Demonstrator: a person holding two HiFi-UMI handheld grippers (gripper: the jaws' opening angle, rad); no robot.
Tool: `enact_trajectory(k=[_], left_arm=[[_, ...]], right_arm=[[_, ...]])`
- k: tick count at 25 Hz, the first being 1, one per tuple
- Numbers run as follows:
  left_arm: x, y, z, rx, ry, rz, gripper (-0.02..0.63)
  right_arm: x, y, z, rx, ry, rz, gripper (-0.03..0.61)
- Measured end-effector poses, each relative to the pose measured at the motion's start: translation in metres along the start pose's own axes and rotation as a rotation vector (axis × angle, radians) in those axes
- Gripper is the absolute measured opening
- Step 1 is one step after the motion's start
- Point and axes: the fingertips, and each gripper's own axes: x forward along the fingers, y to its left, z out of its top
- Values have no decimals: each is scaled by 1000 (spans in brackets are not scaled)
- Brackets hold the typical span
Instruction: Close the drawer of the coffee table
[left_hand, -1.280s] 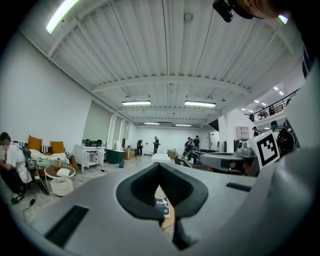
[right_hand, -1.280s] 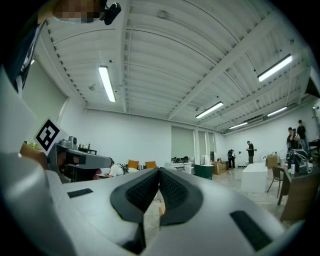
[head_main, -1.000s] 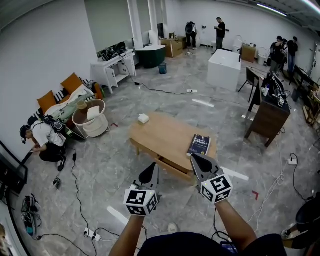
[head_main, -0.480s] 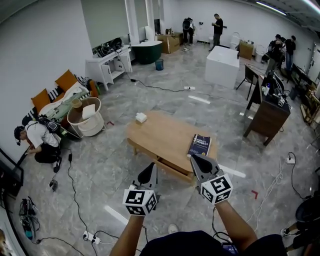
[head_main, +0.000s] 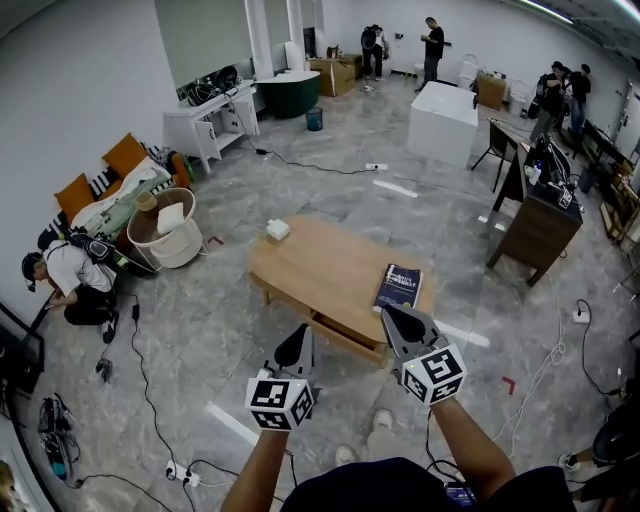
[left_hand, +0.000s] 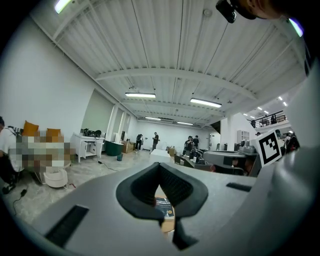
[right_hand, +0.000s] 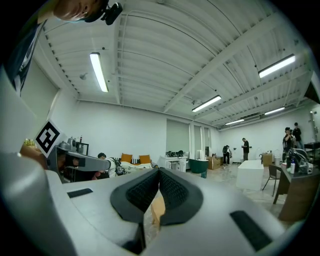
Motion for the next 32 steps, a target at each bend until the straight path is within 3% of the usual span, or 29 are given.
enact_trajectory(k=[10, 32], left_arm=[[42, 8, -14, -3, 33, 36, -2], [106, 12, -101, -17, 158, 32, -2]], right_arm=[[25, -36, -15, 23, 27, 11, 18], [54, -72, -102, 56, 136, 55, 18]])
